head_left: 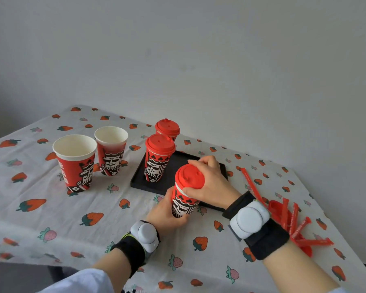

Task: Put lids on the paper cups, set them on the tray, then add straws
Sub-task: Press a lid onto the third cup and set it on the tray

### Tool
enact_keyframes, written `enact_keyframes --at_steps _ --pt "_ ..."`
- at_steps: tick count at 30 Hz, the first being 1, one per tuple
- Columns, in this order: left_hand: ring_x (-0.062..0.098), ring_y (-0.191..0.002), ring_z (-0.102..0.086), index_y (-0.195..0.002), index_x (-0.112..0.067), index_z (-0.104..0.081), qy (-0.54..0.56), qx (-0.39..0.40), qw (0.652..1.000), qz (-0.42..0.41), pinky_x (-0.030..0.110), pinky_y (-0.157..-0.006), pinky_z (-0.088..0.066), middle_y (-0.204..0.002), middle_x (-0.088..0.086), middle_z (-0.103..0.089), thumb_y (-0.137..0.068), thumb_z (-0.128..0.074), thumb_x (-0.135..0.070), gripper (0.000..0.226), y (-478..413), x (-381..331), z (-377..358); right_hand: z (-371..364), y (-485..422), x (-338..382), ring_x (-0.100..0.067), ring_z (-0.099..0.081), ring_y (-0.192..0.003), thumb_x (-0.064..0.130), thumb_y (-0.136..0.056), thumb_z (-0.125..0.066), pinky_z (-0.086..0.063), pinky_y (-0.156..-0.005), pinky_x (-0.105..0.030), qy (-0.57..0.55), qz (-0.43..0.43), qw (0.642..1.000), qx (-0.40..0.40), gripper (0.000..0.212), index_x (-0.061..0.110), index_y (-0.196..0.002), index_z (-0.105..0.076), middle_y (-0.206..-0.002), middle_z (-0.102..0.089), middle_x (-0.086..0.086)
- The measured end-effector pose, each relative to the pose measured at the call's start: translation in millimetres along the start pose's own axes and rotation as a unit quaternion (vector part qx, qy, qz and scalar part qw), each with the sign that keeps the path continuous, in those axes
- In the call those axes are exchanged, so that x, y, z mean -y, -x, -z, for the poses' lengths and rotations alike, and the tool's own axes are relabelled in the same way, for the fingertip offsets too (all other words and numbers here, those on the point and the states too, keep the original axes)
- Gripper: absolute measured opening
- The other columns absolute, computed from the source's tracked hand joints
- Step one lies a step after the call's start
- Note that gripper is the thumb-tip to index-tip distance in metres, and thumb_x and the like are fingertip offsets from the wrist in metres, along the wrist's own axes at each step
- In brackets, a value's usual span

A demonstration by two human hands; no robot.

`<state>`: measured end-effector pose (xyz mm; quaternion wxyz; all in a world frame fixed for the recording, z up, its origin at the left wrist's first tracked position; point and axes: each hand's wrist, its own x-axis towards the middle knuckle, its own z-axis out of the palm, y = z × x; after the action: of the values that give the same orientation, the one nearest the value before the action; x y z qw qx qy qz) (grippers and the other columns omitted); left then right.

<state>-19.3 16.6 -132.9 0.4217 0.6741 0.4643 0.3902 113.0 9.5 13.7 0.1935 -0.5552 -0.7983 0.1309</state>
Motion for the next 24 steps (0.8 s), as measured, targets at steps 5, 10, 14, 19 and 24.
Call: enact_keyframes --at_steps 5,10,14,19,24 --pt "-0.019 -0.095 -0.053 -0.134 -0.034 -0.023 -0.002 0.001 1.000 -0.002 0.001 -0.074 -0.041 -0.105 -0.026 -0.055 -0.064 -0.068 -0.045 0.083 0 1 0 -7 -1 -5 -0.009 -0.027 -0.118 0.036 -0.070 -0.074 -0.029 -0.099 -0.020 -0.008 -0.016 1.000 0.023 0.078 0.022 -0.137 -0.037 -0.114 -0.025 0.007" --pt "-0.007 -0.100 -0.057 -0.134 -0.035 -0.023 0.005 0.014 1.000 -0.012 0.016 -0.086 -0.046 -0.109 -0.022 -0.056 -0.063 -0.066 -0.051 0.085 -3 3 1 -12 -1 -12 -0.010 -0.032 -0.118 0.034 -0.070 -0.074 -0.033 -0.098 -0.020 -0.037 -0.016 0.999 0.018 0.076 0.024 -0.137 -0.037 -0.116 -0.026 0.007" --pt "-0.001 -0.102 -0.059 -0.136 -0.031 -0.024 0.009 0.020 1.000 -0.019 0.023 -0.090 -0.049 -0.113 -0.014 -0.058 -0.064 -0.067 -0.050 0.086 -2 5 1 -21 3 -17 -0.009 -0.035 -0.118 0.036 -0.069 -0.073 -0.037 -0.100 -0.023 -0.056 -0.006 0.998 -0.013 0.076 0.026 -0.136 -0.039 -0.117 -0.027 0.008" --pt "-0.007 -0.105 -0.056 -0.134 -0.030 -0.021 0.059 0.054 0.996 -0.029 0.019 -0.092 -0.048 -0.119 -0.012 -0.053 -0.067 -0.067 -0.044 0.082 -2 6 5 -24 5 -21 -0.007 -0.037 -0.116 0.034 -0.068 -0.076 -0.036 -0.096 -0.019 -0.104 -0.005 0.994 -0.036 0.076 0.027 -0.134 -0.041 -0.118 -0.030 0.009" --pt "-0.006 -0.108 -0.056 -0.122 -0.033 -0.041 0.255 -0.038 0.966 -0.029 0.019 -0.086 -0.050 -0.124 -0.010 -0.052 -0.071 -0.048 -0.011 0.056 -2 -7 10 -32 11 -22 -0.001 -0.038 -0.115 0.023 -0.066 -0.080 -0.034 -0.093 -0.004 -0.167 -0.002 0.983 -0.080 0.073 0.026 -0.130 -0.044 -0.124 -0.035 0.005"
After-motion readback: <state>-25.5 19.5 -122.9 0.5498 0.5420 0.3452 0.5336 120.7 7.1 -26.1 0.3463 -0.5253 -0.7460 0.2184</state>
